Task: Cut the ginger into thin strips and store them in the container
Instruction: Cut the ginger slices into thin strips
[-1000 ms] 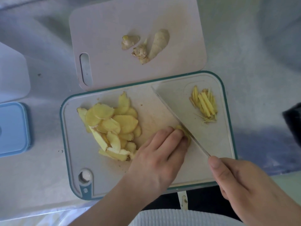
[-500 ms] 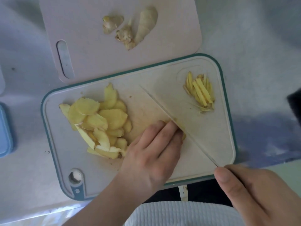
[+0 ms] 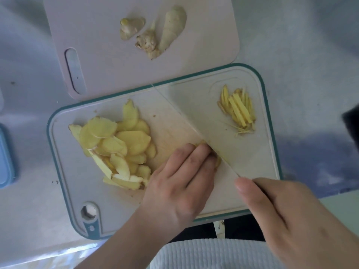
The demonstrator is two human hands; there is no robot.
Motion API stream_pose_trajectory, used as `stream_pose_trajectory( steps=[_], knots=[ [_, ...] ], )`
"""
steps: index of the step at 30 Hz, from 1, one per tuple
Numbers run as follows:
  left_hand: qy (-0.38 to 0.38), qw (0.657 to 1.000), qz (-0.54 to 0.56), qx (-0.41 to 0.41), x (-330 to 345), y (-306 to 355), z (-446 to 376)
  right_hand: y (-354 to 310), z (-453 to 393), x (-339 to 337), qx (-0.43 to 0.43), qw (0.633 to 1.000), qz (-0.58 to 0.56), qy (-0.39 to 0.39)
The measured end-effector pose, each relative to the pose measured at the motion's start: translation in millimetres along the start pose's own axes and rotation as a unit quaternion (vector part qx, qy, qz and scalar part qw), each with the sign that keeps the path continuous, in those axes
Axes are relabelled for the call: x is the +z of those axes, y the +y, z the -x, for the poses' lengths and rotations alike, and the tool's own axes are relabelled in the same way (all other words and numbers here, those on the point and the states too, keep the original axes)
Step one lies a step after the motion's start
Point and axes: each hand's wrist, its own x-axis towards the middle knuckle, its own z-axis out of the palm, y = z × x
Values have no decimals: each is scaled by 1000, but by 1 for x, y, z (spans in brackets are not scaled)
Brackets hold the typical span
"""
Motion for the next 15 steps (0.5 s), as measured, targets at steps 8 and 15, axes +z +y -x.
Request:
stream_pose_trajectory(
  steps=[8, 15],
  knots=[
    [8, 1000, 7, -1, -1, 0, -2, 6, 19, -6, 46, 998, 37, -16],
    [9, 1000, 8, -9, 1, 0, -1, 1, -5, -1, 8, 998, 41, -40]
  ],
)
